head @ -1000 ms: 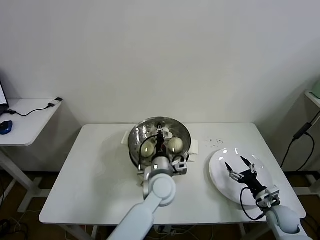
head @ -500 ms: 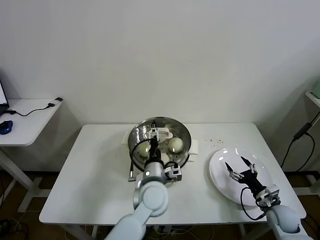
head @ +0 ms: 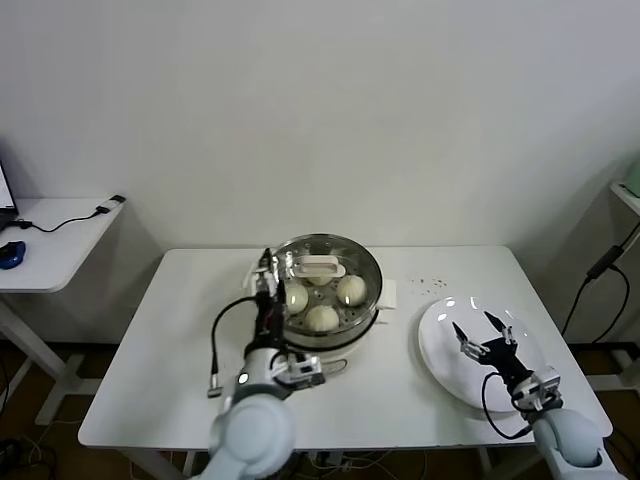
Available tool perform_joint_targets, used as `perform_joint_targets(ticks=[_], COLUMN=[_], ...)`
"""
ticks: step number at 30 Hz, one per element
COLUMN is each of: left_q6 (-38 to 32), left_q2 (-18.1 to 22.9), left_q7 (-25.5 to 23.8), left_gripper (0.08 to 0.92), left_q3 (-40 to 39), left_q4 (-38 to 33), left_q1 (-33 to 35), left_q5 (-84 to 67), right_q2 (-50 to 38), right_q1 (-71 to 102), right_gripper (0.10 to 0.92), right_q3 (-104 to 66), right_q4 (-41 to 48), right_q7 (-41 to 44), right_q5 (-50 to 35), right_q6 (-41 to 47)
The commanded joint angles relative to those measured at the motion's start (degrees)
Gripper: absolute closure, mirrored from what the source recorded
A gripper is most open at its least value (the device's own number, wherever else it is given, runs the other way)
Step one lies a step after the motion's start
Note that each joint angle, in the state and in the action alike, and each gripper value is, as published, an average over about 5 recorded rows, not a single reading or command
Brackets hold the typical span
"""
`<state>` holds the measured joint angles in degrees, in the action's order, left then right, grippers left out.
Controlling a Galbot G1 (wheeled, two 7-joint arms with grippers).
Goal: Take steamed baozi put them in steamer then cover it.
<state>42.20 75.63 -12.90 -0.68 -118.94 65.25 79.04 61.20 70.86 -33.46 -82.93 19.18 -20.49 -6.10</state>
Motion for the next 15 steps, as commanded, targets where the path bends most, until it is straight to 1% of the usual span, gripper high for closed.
perform_joint_targets(ticks=[1, 4, 6, 10, 13, 15], left_q6=[-20.51, -29.1, -33.25, -36.98, -40.73, -42.01], left_q2=[-2.9, -1.23, 0.14, 3.92, 6.96, 8.7], left_q7=[18.85, 18.91, 18.08, 17.81, 16.78, 16.21], left_gripper=[0.177, 0.177, 0.177, 0.177, 0.177, 0.177], left_q3=[24.89, 31.92, 35.85, 40.93, 42.86, 43.1], left_q4=[-8.56, -8.63, -8.63, -7.6, -6.68, -6.44], left_q1=[18.64, 23.51, 26.34, 29.54, 30.88, 31.56], left_q5=[-36.06, -47.45, -53.55, -65.12, -70.39, -72.8], right_q2=[1.39, 2.01, 2.48, 3.69, 4.32, 4.52], right_q1=[1.26, 1.92, 2.39, 2.74, 2.81, 2.88], right_gripper=[0.203, 0.203, 0.203, 0.203, 0.203, 0.203], right_q3=[-1.82, -2.09, -2.18, -2.33, -2.46, -2.54], right_q4=[-3.93, -4.76, -5.41, -6.09, -6.27, -6.43], right_q7=[-0.8, -0.86, -0.83, -0.72, -0.59, -0.55], right_q5=[-0.5, -0.21, 0.07, 0.6, 0.98, 1.11], right_q6=[1.54, 1.66, 1.68, 1.5, 1.44, 1.52])
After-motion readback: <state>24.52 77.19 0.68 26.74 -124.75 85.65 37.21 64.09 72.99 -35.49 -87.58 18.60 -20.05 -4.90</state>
